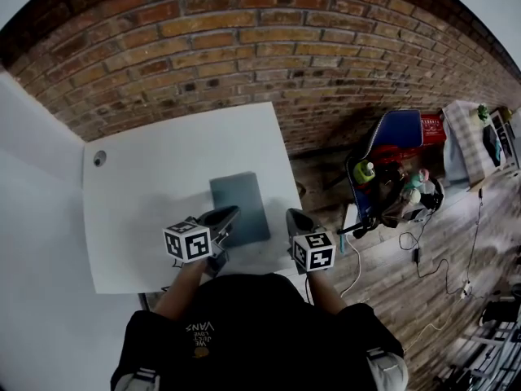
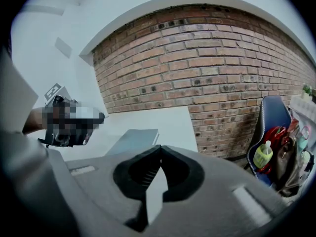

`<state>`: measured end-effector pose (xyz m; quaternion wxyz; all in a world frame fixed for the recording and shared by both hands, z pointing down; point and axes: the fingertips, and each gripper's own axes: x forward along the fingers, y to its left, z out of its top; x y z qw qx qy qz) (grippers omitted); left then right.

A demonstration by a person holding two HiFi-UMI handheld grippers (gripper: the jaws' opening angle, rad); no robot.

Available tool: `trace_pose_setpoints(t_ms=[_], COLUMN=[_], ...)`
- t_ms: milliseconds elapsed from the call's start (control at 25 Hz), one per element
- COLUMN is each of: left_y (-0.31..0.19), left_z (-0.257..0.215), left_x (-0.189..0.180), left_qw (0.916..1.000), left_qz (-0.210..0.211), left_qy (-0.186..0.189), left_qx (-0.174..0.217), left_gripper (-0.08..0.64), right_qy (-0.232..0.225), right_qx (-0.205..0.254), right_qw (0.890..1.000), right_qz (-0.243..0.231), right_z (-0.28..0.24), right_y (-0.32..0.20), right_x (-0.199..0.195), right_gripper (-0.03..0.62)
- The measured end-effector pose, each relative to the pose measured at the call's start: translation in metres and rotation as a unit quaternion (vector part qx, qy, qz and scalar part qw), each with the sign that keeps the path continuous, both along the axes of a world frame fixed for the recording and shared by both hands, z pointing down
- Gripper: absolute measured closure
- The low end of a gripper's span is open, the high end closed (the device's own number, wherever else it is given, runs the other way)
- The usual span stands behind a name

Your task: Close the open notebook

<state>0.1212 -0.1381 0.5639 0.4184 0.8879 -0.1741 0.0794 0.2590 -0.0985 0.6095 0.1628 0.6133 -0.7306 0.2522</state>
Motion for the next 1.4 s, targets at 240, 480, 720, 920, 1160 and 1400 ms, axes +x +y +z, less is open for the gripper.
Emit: trace_pose_setpoints(t_ms=[240, 480, 720, 920, 1160, 1400], left_y=[-0.009, -0.021, -0.026, -0.027, -0.022, -0.019], left_z=[-0.014, -0.031, -0.044, -0.054, -0.064, -0.067], left_x=[-0.021, -0.053, -0.088, -0.116, -0.140, -0.165], left_qw=[0.9995, 0.9967, 0.9932, 0.9900, 0.9861, 0.9819], left_qz=[-0.009, -0.026, -0.046, -0.053, -0.056, -0.063], left_qy=[0.007, 0.009, 0.009, 0.002, -0.005, -0.016], left_qx=[0.028, 0.077, 0.106, 0.130, 0.156, 0.178], left_gripper=[0.528, 0.538, 0.545, 0.549, 0.549, 0.551], right_qy=[0.006, 0.018, 0.032, 0.042, 0.033, 0.032], right_qx=[0.014, 0.040, 0.069, 0.097, 0.132, 0.156], right_qw=[1.000, 0.999, 0.997, 0.994, 0.990, 0.987], right_qz=[0.000, 0.010, 0.025, 0.031, 0.039, 0.035], right_z=[-0.018, -0.037, -0.058, -0.080, -0.107, -0.124], right_y=[-0.009, -0.016, -0.016, -0.014, -0.008, -0.007], right_x=[-0.015, -0.034, -0.051, -0.065, -0.082, -0.104], right_gripper=[0.594, 0.594, 0.595, 0.595, 0.595, 0.595])
